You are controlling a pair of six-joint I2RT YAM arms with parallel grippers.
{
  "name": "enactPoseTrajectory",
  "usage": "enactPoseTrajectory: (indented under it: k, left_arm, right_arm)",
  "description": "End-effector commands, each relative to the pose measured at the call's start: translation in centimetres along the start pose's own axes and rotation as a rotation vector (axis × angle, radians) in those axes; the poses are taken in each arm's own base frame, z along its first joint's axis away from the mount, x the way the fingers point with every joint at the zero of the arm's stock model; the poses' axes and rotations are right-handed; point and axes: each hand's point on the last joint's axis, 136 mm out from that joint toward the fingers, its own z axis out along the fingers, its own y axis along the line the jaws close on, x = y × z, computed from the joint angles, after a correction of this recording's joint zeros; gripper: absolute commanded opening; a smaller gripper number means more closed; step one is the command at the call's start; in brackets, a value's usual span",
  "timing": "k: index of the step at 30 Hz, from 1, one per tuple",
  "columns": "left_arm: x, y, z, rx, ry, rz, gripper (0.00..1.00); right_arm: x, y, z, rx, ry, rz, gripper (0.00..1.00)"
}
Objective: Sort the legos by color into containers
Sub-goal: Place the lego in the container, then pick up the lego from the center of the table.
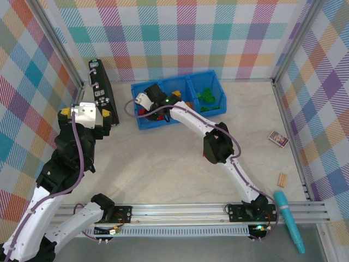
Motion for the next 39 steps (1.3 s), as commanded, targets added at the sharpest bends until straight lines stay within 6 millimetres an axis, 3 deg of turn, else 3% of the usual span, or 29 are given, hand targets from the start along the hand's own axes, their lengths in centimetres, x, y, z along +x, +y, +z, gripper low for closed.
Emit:
enactPoseTrajectory:
  k: [1,6,12,16,19,22,24,27,32,35,39]
  left_arm:
    - [-0.2,0.2,0.0,-0.004,-0.003,-0.045,1.00]
    - [-0.1,0.1,0.0,0.000,0.003,-0.055,1.00]
    - [-0.3,0.3,-0.2,0.005,0.000,-0.071,1.00]
    - [-0.3,0.2,-0.2,0.011,-0.001,-0.077,1.00]
    - [-0.3,0.2,-0.4,0.019,0.001,-0.085,1.00]
    - [-0.6,0.7,-0.9,0.021,-0.014,-0.104,1.00]
    - [-0.6,0.9,-1.1,0.024,-0.023,-0.114,1.00]
    - [-0.6,0.8,-1.3,0.034,-0.025,-0.117,1.00]
    - [0.2,0.6,-1.4,0.047,0.018,-0.091,1.00]
    - [0.6,0.4,-1.4,0.055,0.023,-0.088,1.00]
    - [0.7,-0.2,-1.1,0.071,0.032,-0.101,1.00]
  right_arm:
    - [0.2,0.4,1.1,-0.015,-0.010,-0.016,0.26]
    - [0.6,0.3,1.3,-0.012,0.002,-0.015,0.34]
    - [-0.4,-0.1,-0.2,0.005,-0.023,-0.017,0.50]
    - [-1.8,-0.2,-3.1,-0.001,-0.054,-0.024,0.54]
    - [-2.5,-0.5,-6.3,0.011,-0.067,-0.032,0.54]
    - [-1.9,-1.3,-10.2,0.047,-0.064,-0.011,0.57]
    - [-0.5,-1.8,-12.6,0.062,-0.055,0.026,0.59]
    - [3.4,-2.8,-15.8,0.072,-0.002,0.116,0.61]
    - [13.1,-4.2,-19.9,0.112,0.174,0.304,0.65]
    - [18.0,-4.4,-21.9,0.142,0.265,0.390,0.69]
    - [22.0,-4.4,-23.0,0.145,0.341,0.482,0.70]
